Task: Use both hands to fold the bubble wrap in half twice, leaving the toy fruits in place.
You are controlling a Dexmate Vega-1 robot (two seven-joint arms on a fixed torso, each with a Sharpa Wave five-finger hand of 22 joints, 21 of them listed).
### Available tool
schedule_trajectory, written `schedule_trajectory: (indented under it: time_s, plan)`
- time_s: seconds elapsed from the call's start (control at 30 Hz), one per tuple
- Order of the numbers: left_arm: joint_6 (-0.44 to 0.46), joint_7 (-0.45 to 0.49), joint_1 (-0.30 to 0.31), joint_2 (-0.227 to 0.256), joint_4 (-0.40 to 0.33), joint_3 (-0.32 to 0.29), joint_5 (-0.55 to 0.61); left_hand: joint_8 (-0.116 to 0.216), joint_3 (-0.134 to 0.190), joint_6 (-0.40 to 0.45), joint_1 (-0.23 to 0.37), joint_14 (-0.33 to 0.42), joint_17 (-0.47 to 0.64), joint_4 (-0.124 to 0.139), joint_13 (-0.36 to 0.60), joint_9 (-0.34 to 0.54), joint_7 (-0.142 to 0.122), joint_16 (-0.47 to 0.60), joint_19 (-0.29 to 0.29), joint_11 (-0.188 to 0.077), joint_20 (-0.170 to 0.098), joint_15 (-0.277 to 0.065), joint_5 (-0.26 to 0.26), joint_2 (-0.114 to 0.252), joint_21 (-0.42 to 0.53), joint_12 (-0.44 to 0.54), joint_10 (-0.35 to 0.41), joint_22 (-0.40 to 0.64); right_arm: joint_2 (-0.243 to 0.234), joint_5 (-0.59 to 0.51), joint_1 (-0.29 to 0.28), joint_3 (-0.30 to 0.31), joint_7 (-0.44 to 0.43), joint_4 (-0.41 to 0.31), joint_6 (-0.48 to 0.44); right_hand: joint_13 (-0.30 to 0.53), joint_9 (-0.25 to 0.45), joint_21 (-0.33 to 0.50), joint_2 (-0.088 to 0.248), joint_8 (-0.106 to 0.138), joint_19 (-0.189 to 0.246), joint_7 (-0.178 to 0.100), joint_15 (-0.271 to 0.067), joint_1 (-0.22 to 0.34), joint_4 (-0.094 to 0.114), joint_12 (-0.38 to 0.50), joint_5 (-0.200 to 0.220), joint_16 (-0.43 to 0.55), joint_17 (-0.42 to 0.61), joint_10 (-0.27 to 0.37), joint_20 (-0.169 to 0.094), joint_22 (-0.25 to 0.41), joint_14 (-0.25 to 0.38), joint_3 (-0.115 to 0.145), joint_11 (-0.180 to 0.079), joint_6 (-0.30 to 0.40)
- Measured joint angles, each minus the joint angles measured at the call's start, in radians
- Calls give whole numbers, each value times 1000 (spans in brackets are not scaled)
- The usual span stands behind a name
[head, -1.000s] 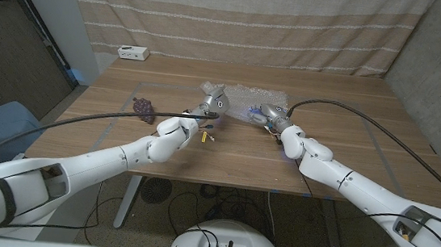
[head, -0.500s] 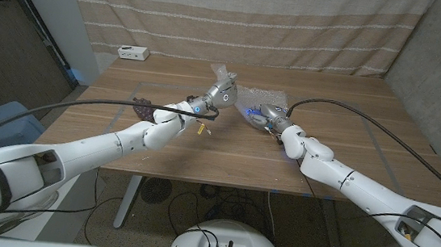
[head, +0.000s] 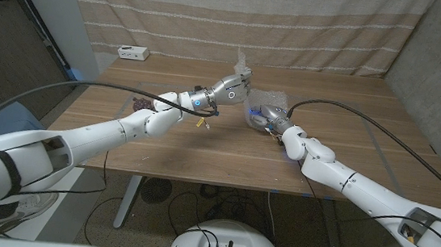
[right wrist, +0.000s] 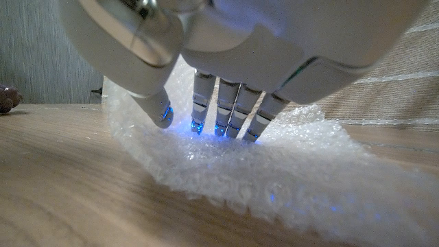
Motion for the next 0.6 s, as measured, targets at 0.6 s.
schedule_trajectory:
  time_s: [0.6]
  plan:
    - [-22, 347, -102, -95, 184, 93, -156, -23, -16, 7, 0, 4, 0, 1, -5, 5, -7, 0, 29, -5, -7, -4, -7, 0, 35, -23, 12, -3, -7, -2, -11, 11, 7, -18, -5, -4, 0, 1, -13, -10, 0, -4, 6, 17, -26, -5, 0, -2, -17, -9, 0, -1, -6, 2, 3, -5]
